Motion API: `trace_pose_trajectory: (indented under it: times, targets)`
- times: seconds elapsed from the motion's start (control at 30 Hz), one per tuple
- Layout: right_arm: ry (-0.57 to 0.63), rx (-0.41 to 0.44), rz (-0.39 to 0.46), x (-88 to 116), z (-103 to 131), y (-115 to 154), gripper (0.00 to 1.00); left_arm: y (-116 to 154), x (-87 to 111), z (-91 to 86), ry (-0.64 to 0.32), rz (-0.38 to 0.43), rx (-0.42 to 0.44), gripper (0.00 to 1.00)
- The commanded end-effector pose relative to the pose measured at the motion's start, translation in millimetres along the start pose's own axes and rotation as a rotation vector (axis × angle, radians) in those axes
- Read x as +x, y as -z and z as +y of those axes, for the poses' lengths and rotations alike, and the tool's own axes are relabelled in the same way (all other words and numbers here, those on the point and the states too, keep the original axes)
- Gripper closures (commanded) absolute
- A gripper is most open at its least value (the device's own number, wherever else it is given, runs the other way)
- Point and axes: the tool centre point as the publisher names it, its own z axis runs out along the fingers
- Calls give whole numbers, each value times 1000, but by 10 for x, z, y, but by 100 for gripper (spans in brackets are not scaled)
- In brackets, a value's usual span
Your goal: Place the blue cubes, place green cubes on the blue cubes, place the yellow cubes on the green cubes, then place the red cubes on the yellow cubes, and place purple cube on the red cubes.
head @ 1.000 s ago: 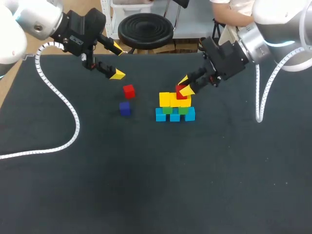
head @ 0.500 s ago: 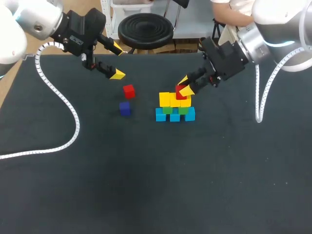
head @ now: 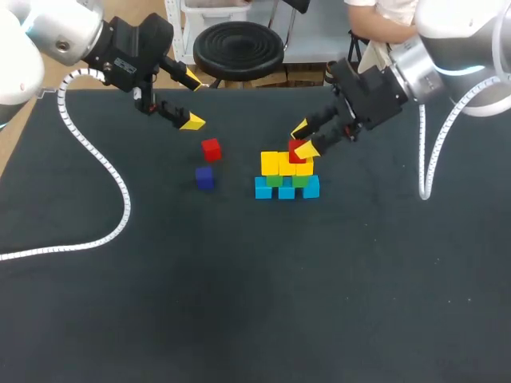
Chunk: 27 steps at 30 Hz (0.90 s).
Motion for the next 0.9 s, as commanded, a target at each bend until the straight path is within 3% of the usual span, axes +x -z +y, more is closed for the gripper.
trace_pose_trajectory:
  times: [0.03, 0.43, 0.9]
  targets:
    - [5, 11, -3, -9, 39, 48, 0, 3, 6, -2, -1, -1, -1, 0]
    - [78, 23, -8, -15, 134, 301, 0, 3, 6, -2, -1, -1, -1, 0]
    - [96, 43, 54, -9, 260, 621, 0, 3, 6, -2, -1, -1, -1, 0]
